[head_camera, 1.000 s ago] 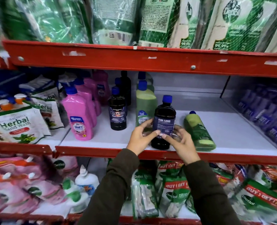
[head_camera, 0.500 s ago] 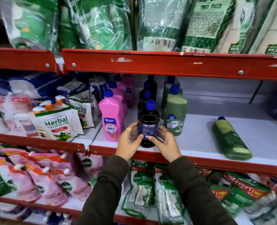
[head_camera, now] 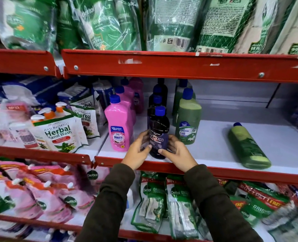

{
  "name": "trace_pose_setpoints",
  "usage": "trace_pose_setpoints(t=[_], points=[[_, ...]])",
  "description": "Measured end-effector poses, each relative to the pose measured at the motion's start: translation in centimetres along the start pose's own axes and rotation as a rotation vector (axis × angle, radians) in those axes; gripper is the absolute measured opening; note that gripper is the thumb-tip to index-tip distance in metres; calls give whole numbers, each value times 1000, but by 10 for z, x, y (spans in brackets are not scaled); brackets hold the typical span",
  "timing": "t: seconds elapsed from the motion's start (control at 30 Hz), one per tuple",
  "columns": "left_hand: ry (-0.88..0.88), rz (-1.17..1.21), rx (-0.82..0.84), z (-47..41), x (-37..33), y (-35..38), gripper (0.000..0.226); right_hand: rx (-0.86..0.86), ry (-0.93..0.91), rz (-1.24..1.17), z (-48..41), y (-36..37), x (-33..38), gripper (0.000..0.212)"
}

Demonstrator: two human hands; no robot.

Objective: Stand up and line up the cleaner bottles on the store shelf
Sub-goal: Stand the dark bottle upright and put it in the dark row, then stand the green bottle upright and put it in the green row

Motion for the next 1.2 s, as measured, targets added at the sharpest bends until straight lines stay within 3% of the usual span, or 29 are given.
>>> trace_pose_setpoints(t=[0.17,0.3,0.4,0.53,0.63,0.77,0.87,0.93,1.03,1.2], points=[[15,-45,-143,3,-2,0,48,-109,-18,159,-5,-5,0,44],[45,-68,-208,7,-10,1,51,-133,6,136,-3,-3,0,45],[145,-82,-362,22,-15,2,62,-214,10,35,9,-12,0,52],[365,-128,-568,43,-36,29,44,-458,-78,26,38,-63,8,45],[435,-110,-472,33,-54,75,35,-607,-40,250,54,-124,5,38],[305,-72,-104,-4,-63,165,41,-769,421,625,78,-215,-26,36],[43,-92,82,-36,-52,229,40,-569,629,732,81,-254,-54,42],[-115,-167,148,-50,-41,260,46,-410,650,638,77,-262,-67,44],[-156,-265,219,-58,-30,289,61,-437,588,432,76,-275,-75,46],[-247,41,246,-58,-21,282,90,-510,411,-60,89,-274,-69,74]])
Point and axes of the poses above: each hand's wrist, its own z-axis away from the middle knuckle, its own y-axis out of the palm, x = y × z, the point moved 5 cm from there along -z, towards the middle knuckle, and after that the axes turned 4 degrees about z, right-handed, at the moved point
